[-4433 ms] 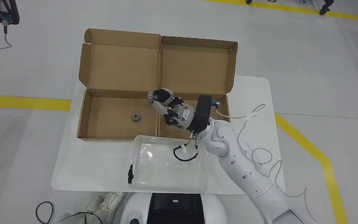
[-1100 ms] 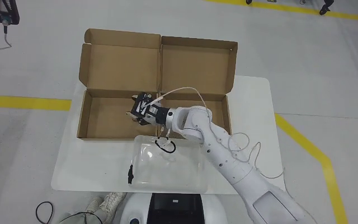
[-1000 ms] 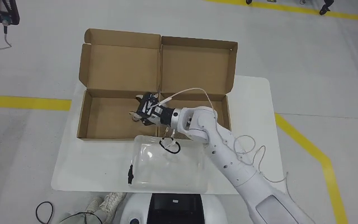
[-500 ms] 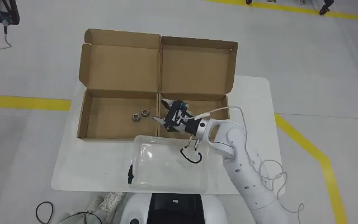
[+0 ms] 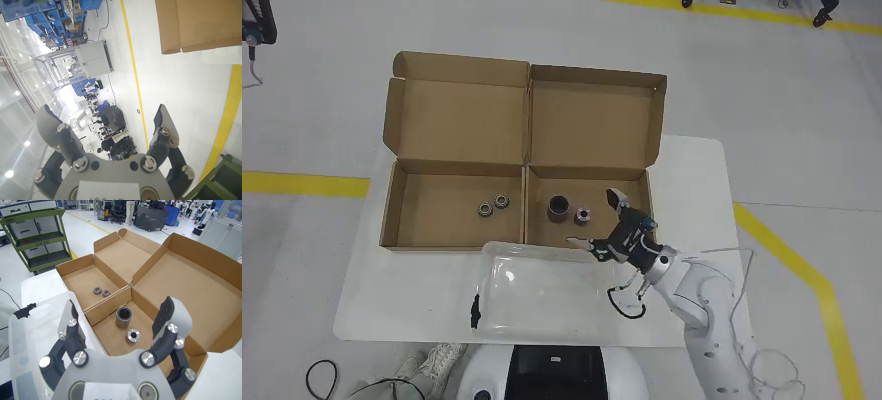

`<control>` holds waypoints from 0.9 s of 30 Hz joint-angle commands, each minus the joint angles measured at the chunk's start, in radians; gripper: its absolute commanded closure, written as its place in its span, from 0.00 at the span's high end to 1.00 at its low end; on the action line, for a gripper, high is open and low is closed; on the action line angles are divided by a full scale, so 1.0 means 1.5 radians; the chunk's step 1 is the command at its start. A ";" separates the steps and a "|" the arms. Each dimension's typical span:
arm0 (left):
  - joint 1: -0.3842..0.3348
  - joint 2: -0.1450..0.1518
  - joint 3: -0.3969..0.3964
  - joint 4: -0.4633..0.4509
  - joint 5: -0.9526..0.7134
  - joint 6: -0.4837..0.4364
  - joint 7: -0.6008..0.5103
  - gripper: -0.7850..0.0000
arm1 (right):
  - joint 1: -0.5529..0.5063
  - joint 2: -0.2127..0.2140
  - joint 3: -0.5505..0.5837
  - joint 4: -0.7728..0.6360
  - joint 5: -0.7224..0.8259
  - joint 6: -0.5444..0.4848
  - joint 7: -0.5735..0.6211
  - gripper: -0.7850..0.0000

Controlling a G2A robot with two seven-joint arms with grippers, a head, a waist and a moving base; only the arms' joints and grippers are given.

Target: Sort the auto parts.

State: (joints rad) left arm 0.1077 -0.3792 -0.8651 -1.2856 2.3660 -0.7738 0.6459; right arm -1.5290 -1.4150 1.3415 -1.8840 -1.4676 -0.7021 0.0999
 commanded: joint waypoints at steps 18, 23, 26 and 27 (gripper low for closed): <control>0.000 0.000 0.000 0.000 0.000 0.000 0.000 1.00 | -0.244 0.031 0.148 -0.122 -0.065 0.111 -0.193 1.00; 0.000 0.000 0.000 0.000 0.000 0.000 0.000 1.00 | -0.308 0.035 0.171 -0.151 -0.070 0.146 -0.238 1.00; 0.000 0.000 0.000 0.000 0.000 0.000 0.000 1.00 | -0.331 0.038 0.181 -0.165 -0.093 0.166 -0.243 1.00; 0.000 0.000 0.000 0.000 0.000 0.000 0.000 1.00 | -0.336 0.038 0.182 -0.169 -0.093 0.174 -0.245 1.00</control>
State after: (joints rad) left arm 0.1076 -0.3792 -0.8651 -1.2856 2.3660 -0.7738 0.6459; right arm -2.0256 -1.3586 1.6121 -2.1310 -1.6044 -0.4556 -0.2666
